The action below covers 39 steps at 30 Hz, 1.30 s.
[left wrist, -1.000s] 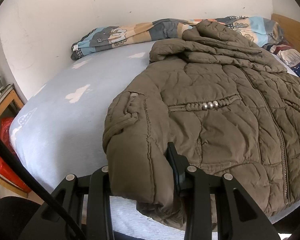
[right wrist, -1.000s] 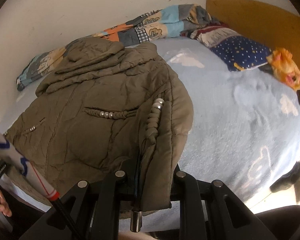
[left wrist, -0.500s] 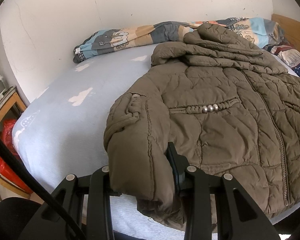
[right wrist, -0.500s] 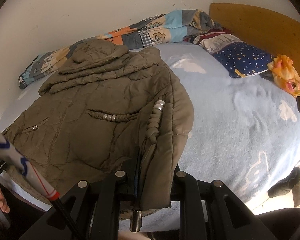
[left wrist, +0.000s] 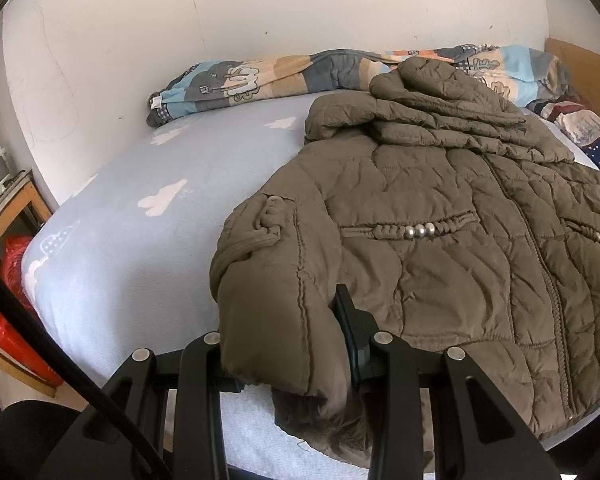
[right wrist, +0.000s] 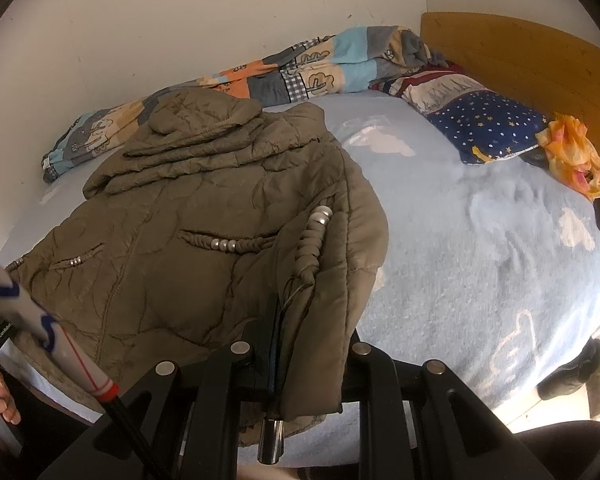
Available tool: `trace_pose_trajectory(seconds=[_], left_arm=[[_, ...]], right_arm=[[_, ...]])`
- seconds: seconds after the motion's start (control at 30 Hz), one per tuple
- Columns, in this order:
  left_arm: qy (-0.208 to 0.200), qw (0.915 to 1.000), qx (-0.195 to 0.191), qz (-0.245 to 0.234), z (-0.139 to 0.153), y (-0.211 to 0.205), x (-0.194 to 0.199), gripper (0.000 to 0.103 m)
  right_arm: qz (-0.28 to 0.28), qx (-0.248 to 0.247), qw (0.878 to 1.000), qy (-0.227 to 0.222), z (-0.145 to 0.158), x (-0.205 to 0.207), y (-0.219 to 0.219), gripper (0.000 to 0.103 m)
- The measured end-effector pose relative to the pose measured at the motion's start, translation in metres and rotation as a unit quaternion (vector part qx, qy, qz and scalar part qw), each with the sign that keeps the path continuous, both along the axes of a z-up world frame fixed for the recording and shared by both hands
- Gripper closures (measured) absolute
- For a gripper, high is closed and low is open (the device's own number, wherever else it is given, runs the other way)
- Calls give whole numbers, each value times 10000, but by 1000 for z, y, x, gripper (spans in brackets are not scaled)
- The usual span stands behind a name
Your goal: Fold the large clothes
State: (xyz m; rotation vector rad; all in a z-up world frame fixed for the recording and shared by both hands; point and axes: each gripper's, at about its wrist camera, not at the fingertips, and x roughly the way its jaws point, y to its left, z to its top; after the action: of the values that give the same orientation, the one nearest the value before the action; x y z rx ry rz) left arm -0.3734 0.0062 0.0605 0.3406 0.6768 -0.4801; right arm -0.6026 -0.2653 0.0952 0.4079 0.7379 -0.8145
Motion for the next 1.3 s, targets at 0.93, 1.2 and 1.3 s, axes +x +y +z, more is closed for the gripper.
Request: trace_pose_trajectory(seconds=[0.93,1.2,1.3], left_arm=[[-39,10000,40,17,4,-3,2,69],[-40,10000,46,16,3,-3,2,69],[-41,10000,44,15,3,-3,2,69]], right_arm=[[113,-620,9971,426,19,26,14,85],[120,-629,9971,416,21,27,15,85],[127,-636,9971,394,22,29,15,85]])
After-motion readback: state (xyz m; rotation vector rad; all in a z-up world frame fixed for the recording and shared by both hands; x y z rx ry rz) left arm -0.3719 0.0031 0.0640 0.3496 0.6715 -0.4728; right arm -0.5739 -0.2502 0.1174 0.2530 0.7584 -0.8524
